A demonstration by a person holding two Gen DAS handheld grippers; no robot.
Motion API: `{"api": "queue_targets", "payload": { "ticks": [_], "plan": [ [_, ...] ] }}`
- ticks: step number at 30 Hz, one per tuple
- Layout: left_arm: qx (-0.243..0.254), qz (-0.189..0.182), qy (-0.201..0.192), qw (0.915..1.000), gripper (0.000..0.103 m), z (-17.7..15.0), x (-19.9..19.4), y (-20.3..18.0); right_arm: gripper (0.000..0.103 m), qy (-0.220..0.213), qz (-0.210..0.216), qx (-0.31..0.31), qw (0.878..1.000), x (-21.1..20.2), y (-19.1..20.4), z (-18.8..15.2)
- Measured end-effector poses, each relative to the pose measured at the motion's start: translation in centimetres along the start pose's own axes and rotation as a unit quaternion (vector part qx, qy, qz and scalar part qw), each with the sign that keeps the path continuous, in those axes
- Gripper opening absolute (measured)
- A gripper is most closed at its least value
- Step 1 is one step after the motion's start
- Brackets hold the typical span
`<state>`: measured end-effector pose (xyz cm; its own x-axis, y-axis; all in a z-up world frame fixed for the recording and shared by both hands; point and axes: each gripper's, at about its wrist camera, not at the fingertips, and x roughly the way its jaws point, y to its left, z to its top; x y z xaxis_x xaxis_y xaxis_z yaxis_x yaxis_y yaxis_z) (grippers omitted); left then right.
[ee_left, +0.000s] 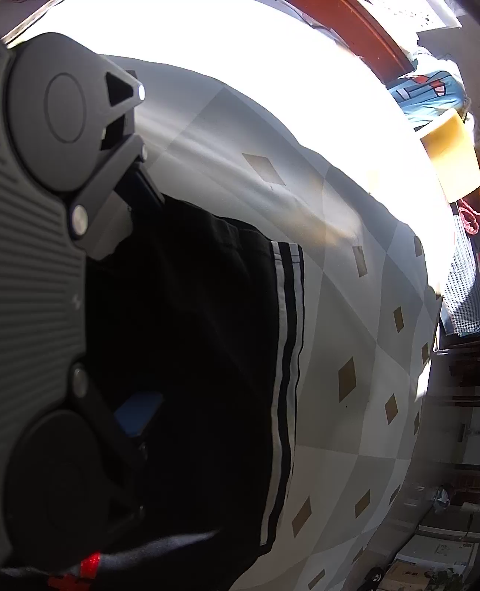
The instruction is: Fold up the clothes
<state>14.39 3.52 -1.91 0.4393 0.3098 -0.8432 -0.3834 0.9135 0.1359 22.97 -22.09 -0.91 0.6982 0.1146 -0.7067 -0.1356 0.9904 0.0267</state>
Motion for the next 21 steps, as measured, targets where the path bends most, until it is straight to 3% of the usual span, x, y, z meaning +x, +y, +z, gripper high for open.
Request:
{"api": "queue_targets", "payload": {
  "ticks": [13, 21],
  "plan": [
    [-0.008, 0.026, -0.006, 0.9996, 0.103, 0.5, 0.5, 1.1, 0.048, 0.035, 0.019, 0.036, 0.999, -2.8, -1.1, 1.2],
    [-0.016, 0.035, 0.0, 0.9993, 0.103, 0.5, 0.5, 1.4, 0.048, 0.069, -0.006, 0.054, 0.996, -6.3, -4.6, 0.0]
  ]
}}
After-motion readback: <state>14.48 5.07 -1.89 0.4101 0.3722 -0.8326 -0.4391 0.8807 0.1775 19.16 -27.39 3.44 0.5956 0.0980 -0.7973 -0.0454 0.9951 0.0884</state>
